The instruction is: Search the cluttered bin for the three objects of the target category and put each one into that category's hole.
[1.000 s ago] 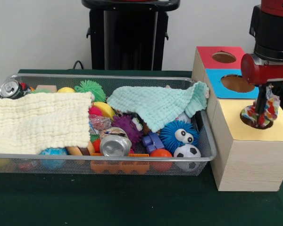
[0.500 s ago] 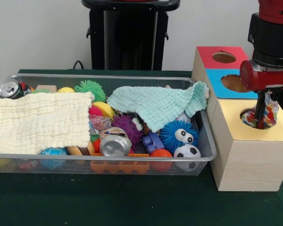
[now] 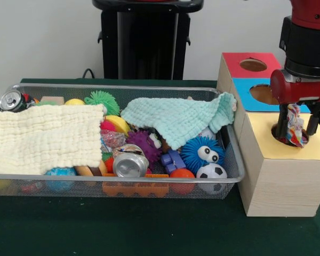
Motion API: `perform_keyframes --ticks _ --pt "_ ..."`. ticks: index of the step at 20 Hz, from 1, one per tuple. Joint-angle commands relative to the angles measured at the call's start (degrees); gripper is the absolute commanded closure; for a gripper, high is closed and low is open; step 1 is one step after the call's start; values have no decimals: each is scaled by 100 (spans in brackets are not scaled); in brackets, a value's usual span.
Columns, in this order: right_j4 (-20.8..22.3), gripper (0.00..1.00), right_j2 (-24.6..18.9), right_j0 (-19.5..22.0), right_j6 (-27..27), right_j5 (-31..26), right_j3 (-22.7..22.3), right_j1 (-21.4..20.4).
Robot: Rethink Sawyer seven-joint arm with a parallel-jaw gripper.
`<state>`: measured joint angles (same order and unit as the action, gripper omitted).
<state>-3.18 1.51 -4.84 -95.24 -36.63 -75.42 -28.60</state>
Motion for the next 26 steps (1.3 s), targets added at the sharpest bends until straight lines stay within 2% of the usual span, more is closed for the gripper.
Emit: perform_keyframes --ticks 1,5,10,14,23,26 --pt "206 0 -116 98 -687 82 -575 160" --pt "209 0 -82 68 -742 122 -546 166" --pt "163 0 -238 178 -623 202 -662 140" --pt "139 0 -276 211 -561 171 -899 -110" --pt "-126 0 -146 206 -370 -1363 -1306 -1625" --pt "-138 0 -97 178 -423 -1853 -1242 -1904"
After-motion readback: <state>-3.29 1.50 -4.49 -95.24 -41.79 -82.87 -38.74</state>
